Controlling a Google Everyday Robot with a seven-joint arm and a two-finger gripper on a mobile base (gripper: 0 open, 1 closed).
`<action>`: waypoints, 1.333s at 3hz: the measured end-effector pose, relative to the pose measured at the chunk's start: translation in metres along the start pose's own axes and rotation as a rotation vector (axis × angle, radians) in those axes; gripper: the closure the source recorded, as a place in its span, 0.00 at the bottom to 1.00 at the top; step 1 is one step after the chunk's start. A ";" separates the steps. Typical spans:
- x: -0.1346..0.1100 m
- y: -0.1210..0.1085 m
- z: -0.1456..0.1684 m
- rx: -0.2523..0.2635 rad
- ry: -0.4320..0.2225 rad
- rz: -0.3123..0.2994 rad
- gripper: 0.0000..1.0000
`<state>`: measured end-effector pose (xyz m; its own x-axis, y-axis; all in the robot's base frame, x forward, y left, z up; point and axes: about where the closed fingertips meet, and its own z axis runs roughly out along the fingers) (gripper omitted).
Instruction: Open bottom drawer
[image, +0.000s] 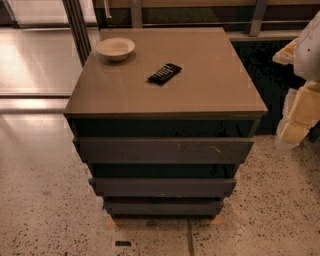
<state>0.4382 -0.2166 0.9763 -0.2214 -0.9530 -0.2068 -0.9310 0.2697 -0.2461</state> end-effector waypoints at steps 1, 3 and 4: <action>-0.001 0.000 -0.001 0.007 0.001 0.000 0.00; 0.006 0.032 0.055 0.001 -0.136 0.094 0.00; 0.012 0.080 0.144 -0.117 -0.314 0.190 0.00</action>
Offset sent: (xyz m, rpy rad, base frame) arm -0.0056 -0.0039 -0.0902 0.2681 -0.2348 -0.1744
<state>0.4029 -0.1862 0.8176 -0.3106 -0.7939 -0.5227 -0.9126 0.4029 -0.0696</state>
